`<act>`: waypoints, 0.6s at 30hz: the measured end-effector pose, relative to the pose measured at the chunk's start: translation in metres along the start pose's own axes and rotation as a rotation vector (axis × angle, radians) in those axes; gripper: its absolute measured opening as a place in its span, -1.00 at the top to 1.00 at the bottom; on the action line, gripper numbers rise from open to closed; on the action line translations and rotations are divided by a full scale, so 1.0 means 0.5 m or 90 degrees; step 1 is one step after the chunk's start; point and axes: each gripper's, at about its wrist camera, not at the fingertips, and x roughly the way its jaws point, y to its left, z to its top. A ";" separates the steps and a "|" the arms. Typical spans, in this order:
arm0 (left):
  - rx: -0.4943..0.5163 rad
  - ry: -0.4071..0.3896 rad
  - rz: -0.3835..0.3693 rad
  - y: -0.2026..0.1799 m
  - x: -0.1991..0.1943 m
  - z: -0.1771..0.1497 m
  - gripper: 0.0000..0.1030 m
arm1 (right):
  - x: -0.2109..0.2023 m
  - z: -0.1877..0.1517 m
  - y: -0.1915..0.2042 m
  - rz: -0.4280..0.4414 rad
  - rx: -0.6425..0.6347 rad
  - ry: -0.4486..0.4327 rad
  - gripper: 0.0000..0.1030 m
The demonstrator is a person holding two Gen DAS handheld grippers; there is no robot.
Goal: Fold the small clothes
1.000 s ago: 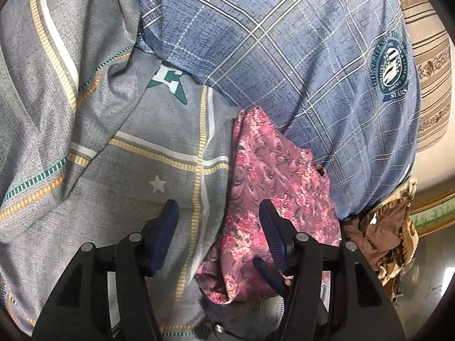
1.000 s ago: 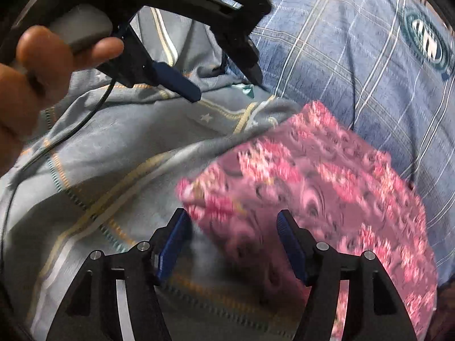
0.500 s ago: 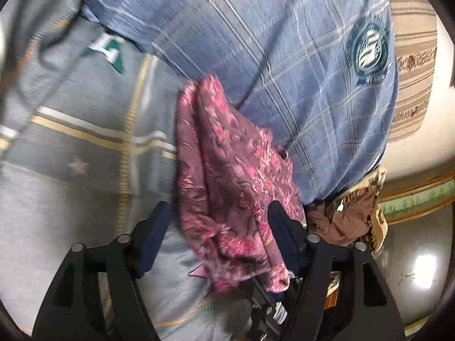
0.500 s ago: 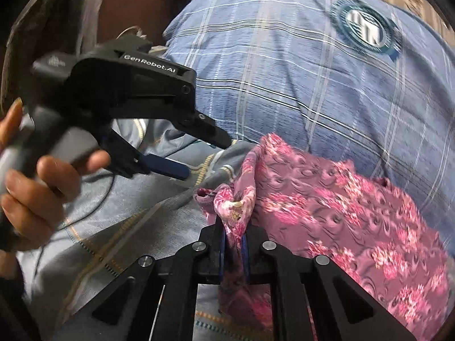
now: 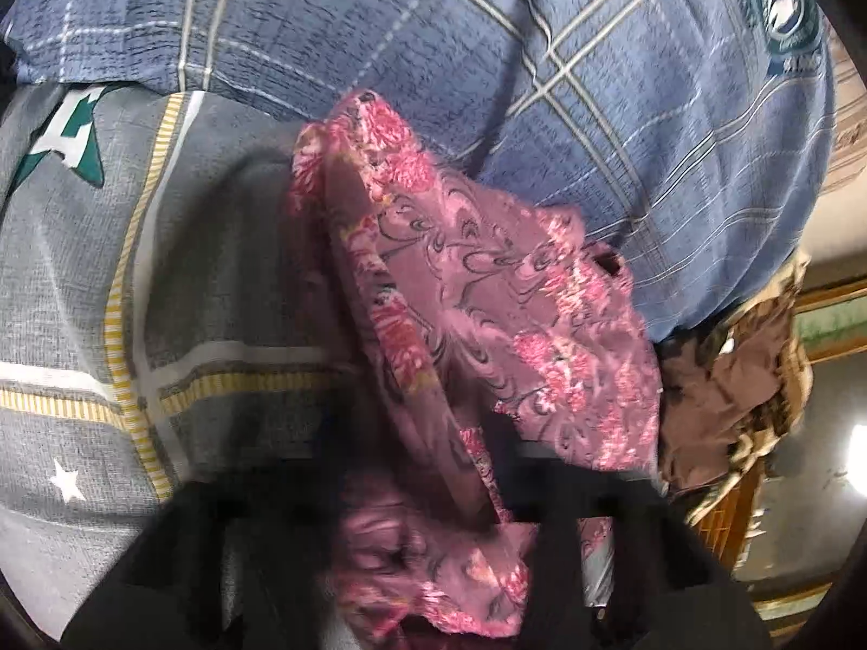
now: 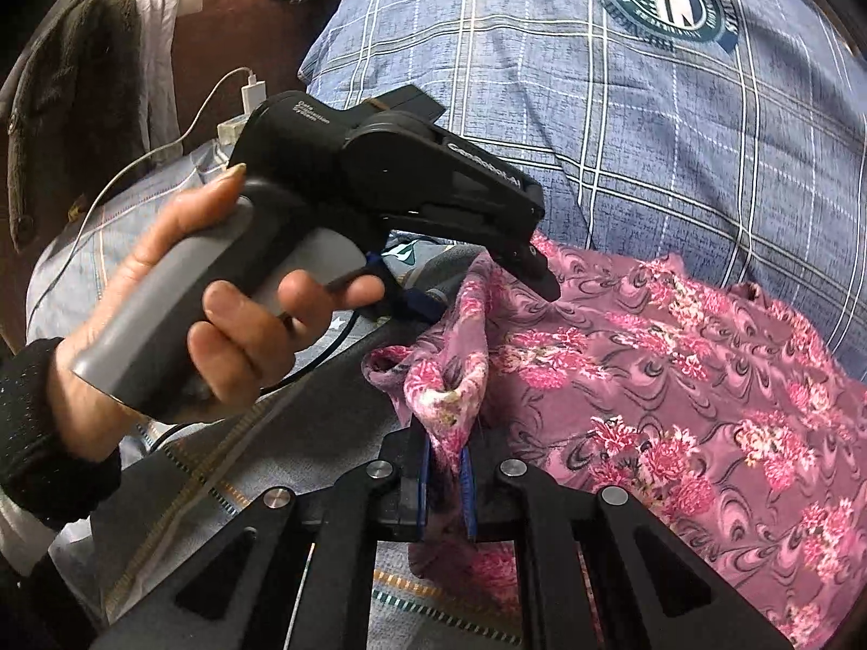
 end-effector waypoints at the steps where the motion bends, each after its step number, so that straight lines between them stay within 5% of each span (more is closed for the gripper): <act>1: -0.007 -0.003 0.006 0.000 0.001 0.000 0.76 | 0.000 0.000 -0.006 0.004 0.009 -0.001 0.84; 9: -0.011 -0.061 -0.002 -0.067 -0.076 -0.026 0.81 | -0.055 -0.002 -0.051 0.035 0.080 -0.038 0.84; 18: 0.076 -0.079 0.029 -0.283 -0.073 -0.050 0.81 | -0.200 -0.022 -0.145 0.044 0.169 -0.124 0.83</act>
